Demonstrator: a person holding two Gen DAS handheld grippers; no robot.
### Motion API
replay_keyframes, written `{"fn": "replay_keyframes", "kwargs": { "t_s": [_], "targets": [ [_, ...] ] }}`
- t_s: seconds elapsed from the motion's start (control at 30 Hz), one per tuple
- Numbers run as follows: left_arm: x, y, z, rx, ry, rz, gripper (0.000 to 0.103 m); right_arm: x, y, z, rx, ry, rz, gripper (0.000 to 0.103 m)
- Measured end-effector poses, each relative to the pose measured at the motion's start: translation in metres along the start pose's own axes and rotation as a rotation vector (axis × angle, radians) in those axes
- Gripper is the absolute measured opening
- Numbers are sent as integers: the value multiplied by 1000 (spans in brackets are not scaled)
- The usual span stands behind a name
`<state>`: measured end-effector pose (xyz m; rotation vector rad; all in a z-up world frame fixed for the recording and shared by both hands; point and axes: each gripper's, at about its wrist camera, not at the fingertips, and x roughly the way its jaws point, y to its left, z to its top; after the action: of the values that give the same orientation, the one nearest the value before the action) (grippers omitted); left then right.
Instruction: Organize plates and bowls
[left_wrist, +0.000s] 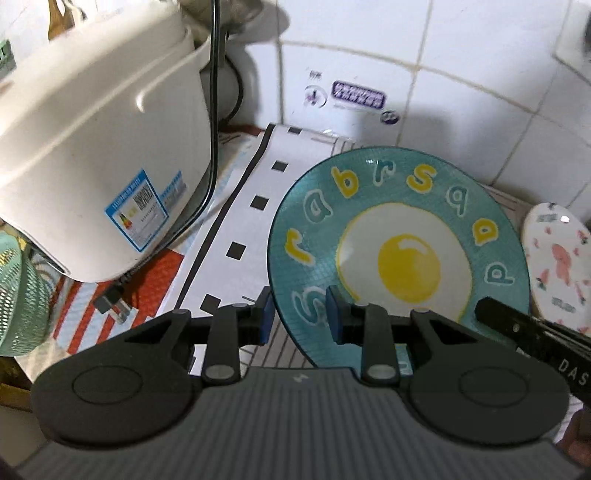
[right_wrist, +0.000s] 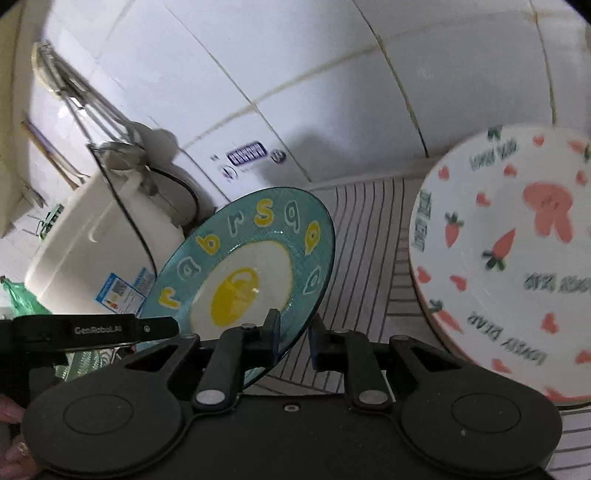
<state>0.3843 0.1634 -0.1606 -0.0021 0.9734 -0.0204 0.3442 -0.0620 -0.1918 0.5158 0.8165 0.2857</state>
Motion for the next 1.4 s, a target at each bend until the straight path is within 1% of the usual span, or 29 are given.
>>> {"fn": "replay_keyframes", "kwargs": {
  "t_s": [0.1, 0.2, 0.4, 0.5, 0.6, 0.73, 0.93, 1.07, 1.23, 1.33, 1.4],
  "targets": [
    [-18, -7, -2, 21, -24, -15, 28, -22, 4, 3, -33, -30, 11, 21],
    [-35, -16, -5, 35, -35, -41, 28, -48, 2, 5, -23, -54, 20, 21],
    [-63, -40, -12, 56, -53, -100, 27, -95, -1, 8, -49, -102, -1, 22],
    [-71, -50, -16, 58, -61, -138, 28, -116, -5, 9, -65, -119, -16, 22],
    [-76, -65, -22, 79, -53, -149, 28, -132, -15, 4, -36, -148, -16, 22],
    [-79, -81, -31, 114, -42, -166, 28, -149, -25, -3, -26, -150, -41, 23],
    [-71, -108, -36, 177, -28, -201, 28, -165, -49, -14, 27, -159, -67, 24],
    [-56, -129, -33, 218, -1, -224, 28, -168, -70, -20, 71, -155, -85, 25],
    [-31, -158, -30, 278, 30, -221, 28, -163, -92, -16, 107, -157, -119, 25],
    [-13, -169, -25, 279, 65, -237, 27, -159, -102, -12, 104, -167, -140, 25],
    [-1, -173, -23, 281, 95, -254, 27, -155, -111, -8, 119, -153, -145, 26]
  ]
}}
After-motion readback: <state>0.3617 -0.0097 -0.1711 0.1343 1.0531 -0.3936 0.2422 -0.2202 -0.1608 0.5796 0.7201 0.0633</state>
